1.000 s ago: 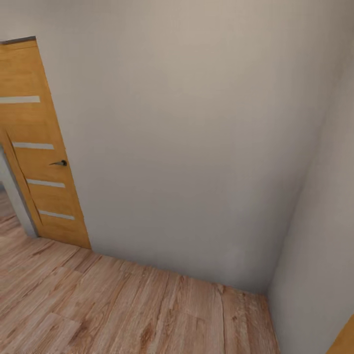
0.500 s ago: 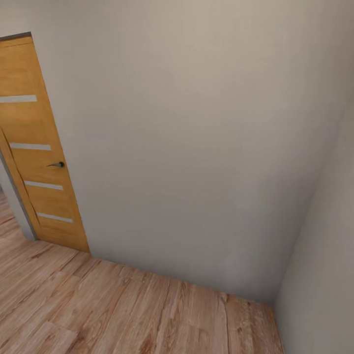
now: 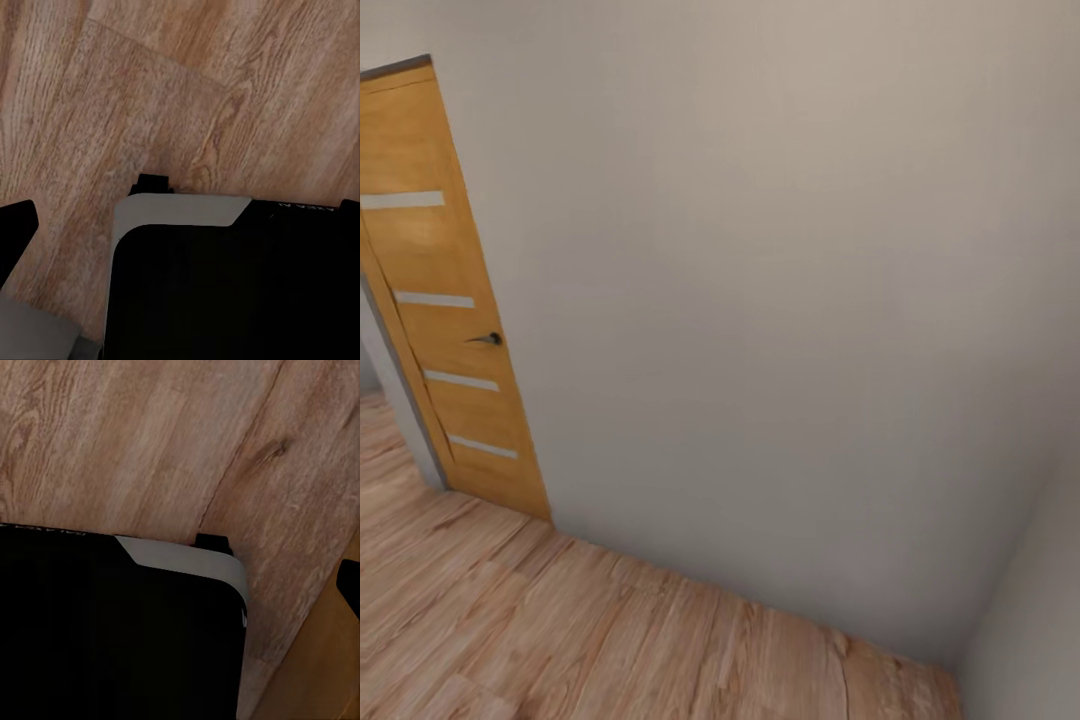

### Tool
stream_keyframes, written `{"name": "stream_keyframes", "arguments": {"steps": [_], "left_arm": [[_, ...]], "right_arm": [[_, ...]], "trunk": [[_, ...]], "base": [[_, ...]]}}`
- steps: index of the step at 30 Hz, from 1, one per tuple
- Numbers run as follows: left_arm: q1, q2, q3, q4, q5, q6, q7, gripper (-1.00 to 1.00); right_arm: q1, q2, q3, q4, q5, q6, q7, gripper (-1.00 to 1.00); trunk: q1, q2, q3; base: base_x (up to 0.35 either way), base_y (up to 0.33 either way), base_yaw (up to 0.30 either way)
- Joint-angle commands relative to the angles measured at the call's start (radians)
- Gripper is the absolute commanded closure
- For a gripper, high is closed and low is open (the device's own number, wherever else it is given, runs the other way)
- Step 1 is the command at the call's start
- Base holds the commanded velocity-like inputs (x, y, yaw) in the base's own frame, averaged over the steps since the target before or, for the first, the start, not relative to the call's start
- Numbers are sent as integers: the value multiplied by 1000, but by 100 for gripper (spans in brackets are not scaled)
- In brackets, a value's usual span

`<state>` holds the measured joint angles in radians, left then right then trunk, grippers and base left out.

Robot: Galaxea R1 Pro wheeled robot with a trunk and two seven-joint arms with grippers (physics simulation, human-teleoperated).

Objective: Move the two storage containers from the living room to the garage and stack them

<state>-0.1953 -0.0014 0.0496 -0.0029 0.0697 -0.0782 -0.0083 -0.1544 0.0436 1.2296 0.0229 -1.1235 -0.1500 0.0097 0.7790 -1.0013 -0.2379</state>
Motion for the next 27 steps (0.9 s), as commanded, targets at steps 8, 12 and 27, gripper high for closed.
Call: {"name": "stream_keyframes", "arguments": {"steps": [8,12,27], "left_arm": [[-1,0,4,1,7,-3,-1,-100],[-1,0,4,1,7,-3,-1,-100],[-1,0,4,1,7,-3,-1,-100]], "right_arm": [[0,1,8,3,-7,-3,1,-100],[0,1,8,3,-7,-3,1,-100],[0,1,8,3,-7,-3,1,-100]], "trunk": [[1,-1,-1],[1,-1,-1],[1,-1,-1]], "base": [[319,0,268],[319,0,268],[319,36,268]]}}
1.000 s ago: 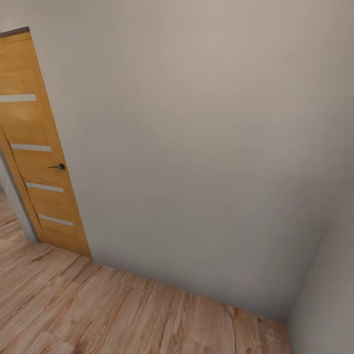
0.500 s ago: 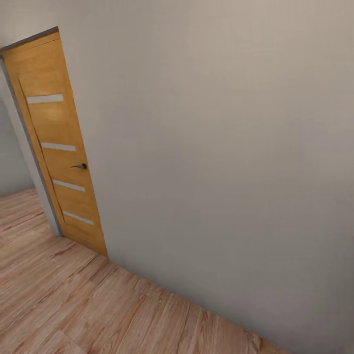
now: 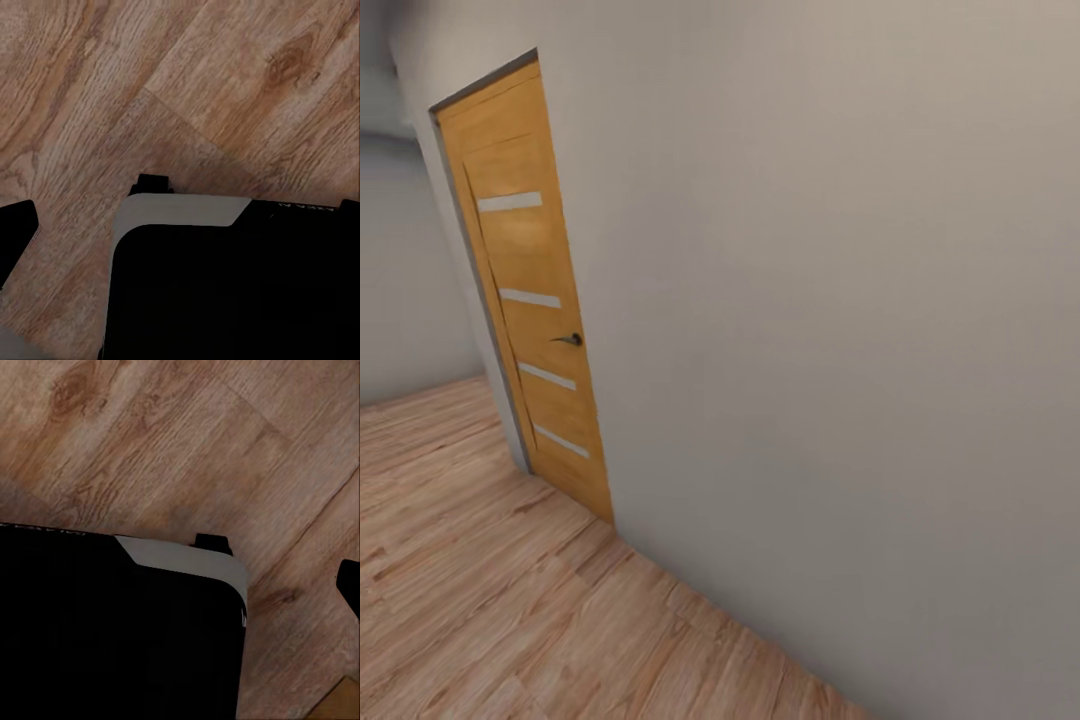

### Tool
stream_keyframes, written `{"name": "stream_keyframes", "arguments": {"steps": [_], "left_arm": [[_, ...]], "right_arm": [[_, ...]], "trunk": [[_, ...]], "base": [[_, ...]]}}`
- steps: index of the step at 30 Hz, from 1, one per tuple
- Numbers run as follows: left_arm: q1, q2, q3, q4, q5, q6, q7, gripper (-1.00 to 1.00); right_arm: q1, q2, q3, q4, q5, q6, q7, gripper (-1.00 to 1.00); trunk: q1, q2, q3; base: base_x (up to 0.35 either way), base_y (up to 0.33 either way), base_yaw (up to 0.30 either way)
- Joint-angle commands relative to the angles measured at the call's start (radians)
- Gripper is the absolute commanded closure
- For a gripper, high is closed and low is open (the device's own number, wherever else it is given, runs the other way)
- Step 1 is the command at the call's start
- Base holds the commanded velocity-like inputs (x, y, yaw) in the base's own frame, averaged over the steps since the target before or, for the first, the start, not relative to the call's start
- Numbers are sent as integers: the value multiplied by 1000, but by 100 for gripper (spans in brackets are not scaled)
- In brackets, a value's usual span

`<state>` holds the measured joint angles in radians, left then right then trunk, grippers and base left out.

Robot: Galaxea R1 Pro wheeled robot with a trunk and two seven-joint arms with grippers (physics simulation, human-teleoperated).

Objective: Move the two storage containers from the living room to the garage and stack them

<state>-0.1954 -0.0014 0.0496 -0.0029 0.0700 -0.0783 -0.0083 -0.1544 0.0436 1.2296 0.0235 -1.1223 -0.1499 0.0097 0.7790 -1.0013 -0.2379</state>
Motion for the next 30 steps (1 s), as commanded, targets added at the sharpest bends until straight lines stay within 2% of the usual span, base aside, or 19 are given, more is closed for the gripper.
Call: {"name": "stream_keyframes", "arguments": {"steps": [1,7,30], "left_arm": [[-1,0,4,1,7,-3,-1,-100],[-1,0,4,1,7,-3,-1,-100],[-1,0,4,1,8,-3,-1,-100]], "right_arm": [[0,1,8,2,-8,-3,1,-100],[0,1,9,2,-8,-3,1,-100],[0,1,10,2,-7,-3,1,-100]], "trunk": [[1,-1,-1],[1,-1,-1],[1,-1,-1]], "base": [[319,111,268],[198,62,268],[5,1,269]]}}
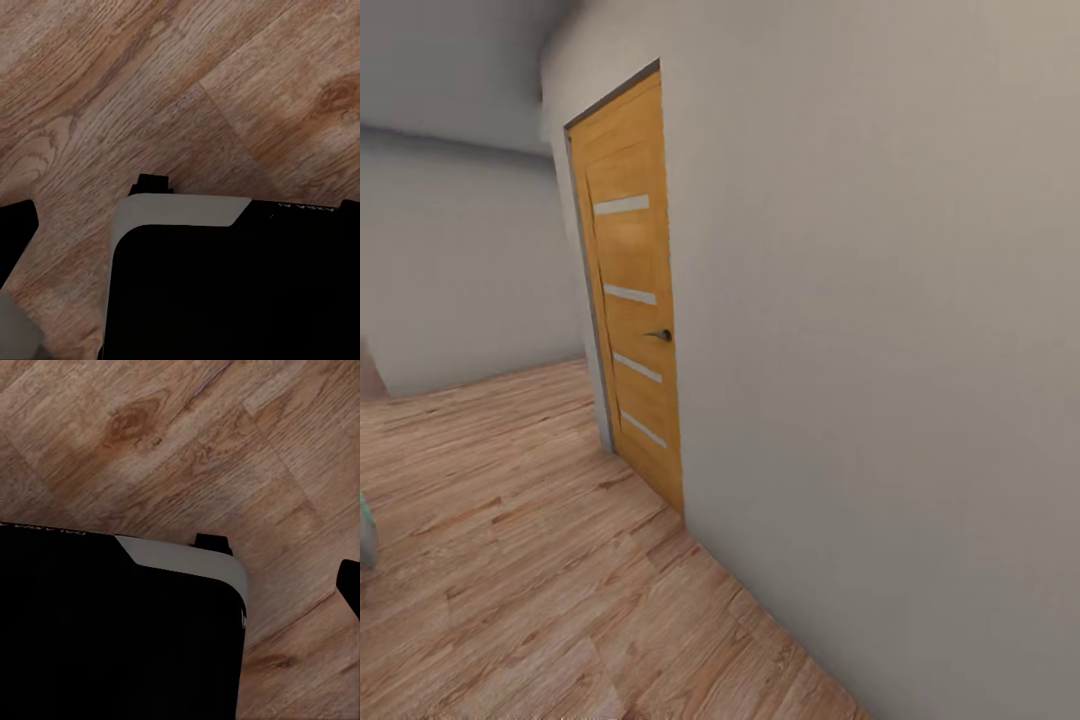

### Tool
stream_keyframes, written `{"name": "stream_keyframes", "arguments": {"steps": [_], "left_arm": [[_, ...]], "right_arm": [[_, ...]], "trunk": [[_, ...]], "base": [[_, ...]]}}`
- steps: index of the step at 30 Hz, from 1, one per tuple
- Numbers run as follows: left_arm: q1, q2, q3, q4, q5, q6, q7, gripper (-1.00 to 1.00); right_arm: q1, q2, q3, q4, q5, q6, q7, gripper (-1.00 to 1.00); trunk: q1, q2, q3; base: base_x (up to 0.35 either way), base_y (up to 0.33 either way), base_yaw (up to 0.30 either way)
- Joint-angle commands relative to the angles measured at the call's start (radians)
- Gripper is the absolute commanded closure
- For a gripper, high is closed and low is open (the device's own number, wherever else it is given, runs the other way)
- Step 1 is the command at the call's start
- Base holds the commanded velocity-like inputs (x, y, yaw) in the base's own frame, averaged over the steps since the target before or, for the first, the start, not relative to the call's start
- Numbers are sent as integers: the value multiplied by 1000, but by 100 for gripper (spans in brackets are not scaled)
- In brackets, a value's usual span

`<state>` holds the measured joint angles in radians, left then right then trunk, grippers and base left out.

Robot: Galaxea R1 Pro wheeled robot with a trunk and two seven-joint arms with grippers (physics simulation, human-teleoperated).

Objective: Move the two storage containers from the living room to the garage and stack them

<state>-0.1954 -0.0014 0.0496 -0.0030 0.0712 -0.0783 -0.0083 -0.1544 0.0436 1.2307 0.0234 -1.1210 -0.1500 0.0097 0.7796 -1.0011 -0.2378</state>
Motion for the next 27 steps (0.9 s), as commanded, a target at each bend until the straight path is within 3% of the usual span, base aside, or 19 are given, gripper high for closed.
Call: {"name": "stream_keyframes", "arguments": {"steps": [1,27], "left_arm": [[-1,0,4,1,7,-3,-1,-100],[-1,0,4,1,7,-3,-1,-100]], "right_arm": [[0,1,9,3,-8,-3,1,-100],[0,1,7,2,-8,-3,1,-100]], "trunk": [[0,-1,-1],[0,-1,-1]], "base": [[0,0,269],[0,0,269]]}}
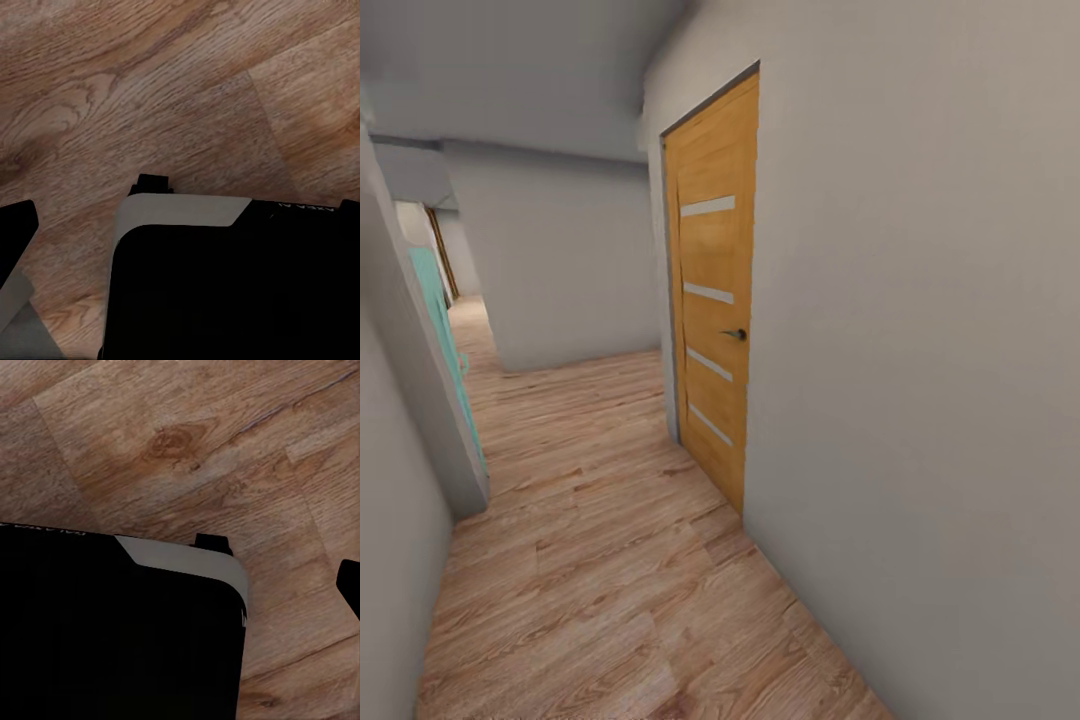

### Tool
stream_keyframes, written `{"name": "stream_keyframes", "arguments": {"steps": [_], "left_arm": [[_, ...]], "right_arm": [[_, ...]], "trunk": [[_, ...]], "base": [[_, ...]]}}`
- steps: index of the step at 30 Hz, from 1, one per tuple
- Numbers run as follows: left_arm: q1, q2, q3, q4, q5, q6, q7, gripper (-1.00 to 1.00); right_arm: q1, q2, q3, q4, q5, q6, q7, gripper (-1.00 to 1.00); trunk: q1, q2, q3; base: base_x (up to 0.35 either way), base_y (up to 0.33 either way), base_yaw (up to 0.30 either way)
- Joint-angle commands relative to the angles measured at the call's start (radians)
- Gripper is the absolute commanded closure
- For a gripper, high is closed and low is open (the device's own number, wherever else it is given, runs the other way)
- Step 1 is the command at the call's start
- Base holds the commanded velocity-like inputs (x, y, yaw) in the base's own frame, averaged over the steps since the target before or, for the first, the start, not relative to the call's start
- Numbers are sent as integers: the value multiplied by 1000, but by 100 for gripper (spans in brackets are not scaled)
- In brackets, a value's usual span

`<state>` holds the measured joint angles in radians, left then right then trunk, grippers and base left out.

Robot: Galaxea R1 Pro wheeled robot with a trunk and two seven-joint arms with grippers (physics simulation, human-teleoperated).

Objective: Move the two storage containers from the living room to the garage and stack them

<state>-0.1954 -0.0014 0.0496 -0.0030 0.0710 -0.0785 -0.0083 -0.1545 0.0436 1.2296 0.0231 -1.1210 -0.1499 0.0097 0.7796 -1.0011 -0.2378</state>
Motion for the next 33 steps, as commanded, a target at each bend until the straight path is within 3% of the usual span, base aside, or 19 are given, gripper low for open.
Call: {"name": "stream_keyframes", "arguments": {"steps": [1,33], "left_arm": [[-1,0,4,1,7,-3,-1,-100],[-1,0,4,1,7,-3,-1,-100]], "right_arm": [[0,1,8,3,-8,-3,1,-100],[0,1,7,2,-8,-3,1,-100]], "trunk": [[0,-1,-1],[0,-1,-1]], "base": [[0,0,269],[0,0,265]]}}
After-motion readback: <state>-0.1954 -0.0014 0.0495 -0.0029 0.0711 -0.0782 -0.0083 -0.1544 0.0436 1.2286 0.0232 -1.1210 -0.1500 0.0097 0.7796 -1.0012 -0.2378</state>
